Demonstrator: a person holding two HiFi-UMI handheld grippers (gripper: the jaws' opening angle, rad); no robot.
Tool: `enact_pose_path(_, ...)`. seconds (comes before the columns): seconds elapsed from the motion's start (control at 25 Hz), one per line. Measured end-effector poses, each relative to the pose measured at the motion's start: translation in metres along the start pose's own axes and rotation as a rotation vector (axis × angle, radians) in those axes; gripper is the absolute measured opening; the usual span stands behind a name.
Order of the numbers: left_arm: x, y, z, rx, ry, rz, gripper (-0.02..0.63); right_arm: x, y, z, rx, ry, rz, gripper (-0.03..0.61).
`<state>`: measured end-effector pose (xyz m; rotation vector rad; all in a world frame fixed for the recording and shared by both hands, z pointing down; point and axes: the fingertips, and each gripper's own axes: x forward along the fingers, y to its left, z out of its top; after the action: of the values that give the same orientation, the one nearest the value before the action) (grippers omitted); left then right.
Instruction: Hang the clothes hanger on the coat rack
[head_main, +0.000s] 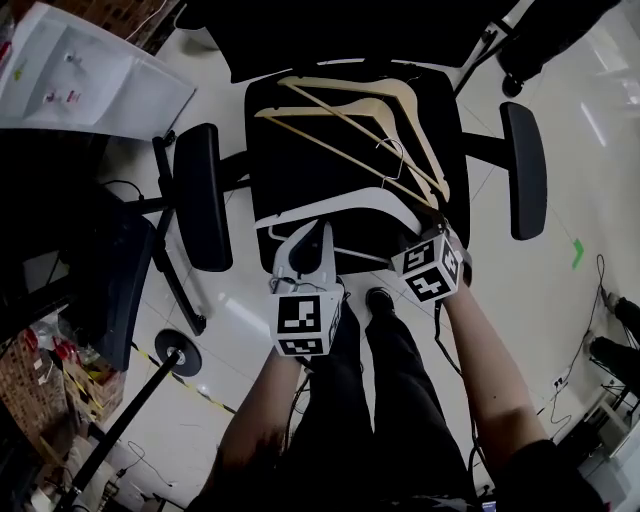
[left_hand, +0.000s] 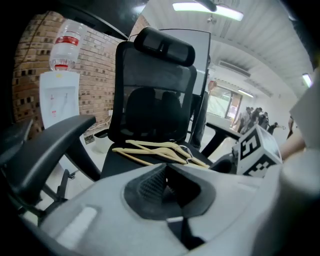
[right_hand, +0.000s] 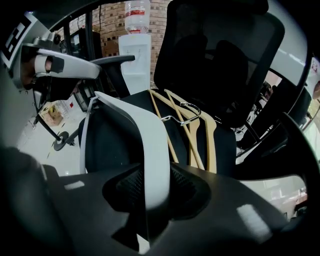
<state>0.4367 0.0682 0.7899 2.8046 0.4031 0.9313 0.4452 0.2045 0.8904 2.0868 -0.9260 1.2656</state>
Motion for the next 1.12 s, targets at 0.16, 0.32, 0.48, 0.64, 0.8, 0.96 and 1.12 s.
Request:
enact_pose_path(0.16,-0.013,-0.006,0.023,0.044,-0.063,0.053,0.005,-0.026,-0.012,0.012,-0.022,-0.066,-0.01,0.12)
enact_pose_path(0.32,-0.035,-0.032,0.054,0.037,-0.125,0.064,0.005,-0.069,-0.023,0.025,-0.051,-0.121,-0.028,0.12)
enact_pose_path(0.48,-0.068,-0.054,0.092,0.053,-0.198,0.078,0.005,-0.118,-0.032,0.049,-0.106,-0.185,-0.048,0.12)
enact_pose_path(0.64,-0.106,-0.069,0.128,0.038,-0.255,0.107,0.005,-0.171,-0.042,0.068,-0.147,-0.231,-0.07,0.118)
enact_pose_path(0.8,-0.137,-0.089,0.161,0.056,-0.305,0.107,0.005,-0.218,-0.051,0.085,-0.169,-0.281,-0.082,0.118)
enact_pose_path(0.96,-0.18,-0.105,0.199,0.095,-0.397,0.13,0.005,-0.262,-0.047,0.103,-0.217,-0.348,-0.097,0.118)
enact_pose_path(1.12,-0.231,-0.113,0.237,0.107,-0.494,0.179,0.005,-0.304,-0.04,0.135,-0.298,-0.435,-0.098,0.117)
